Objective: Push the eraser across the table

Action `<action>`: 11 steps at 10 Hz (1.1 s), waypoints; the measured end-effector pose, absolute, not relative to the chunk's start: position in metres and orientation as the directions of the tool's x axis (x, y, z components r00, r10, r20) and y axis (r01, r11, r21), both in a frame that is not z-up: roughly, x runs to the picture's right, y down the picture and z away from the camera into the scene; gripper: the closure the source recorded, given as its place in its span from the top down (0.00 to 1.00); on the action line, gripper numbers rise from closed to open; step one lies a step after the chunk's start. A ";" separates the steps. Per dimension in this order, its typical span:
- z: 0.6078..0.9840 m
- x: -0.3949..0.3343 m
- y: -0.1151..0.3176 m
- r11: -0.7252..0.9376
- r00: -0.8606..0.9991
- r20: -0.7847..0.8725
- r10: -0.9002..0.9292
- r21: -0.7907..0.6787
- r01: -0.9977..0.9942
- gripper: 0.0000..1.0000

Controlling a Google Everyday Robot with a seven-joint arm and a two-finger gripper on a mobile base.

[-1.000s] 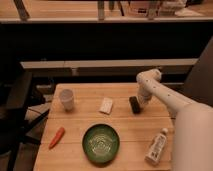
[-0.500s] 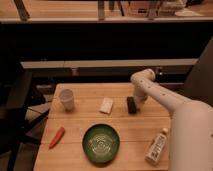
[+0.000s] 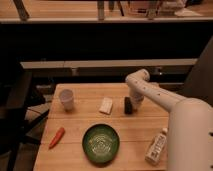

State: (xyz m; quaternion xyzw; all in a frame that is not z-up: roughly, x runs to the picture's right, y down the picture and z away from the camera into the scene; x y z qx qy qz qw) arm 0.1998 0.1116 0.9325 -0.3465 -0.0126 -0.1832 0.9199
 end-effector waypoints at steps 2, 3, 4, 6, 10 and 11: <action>0.931 0.197 0.113 0.685 0.925 0.154 -0.346 -0.632 0.362 0.05; 0.931 0.192 0.113 0.675 0.916 0.161 -0.368 -0.631 0.382 0.05; 0.931 0.186 0.114 0.667 0.908 0.167 -0.384 -0.631 0.398 0.05; 0.930 0.169 0.115 0.647 0.892 0.181 -0.415 -0.630 0.429 0.05; 0.928 0.156 0.116 0.616 0.859 0.205 -0.469 -0.621 0.485 0.05; 0.928 0.150 0.116 0.607 0.850 0.211 -0.482 -0.619 0.498 0.05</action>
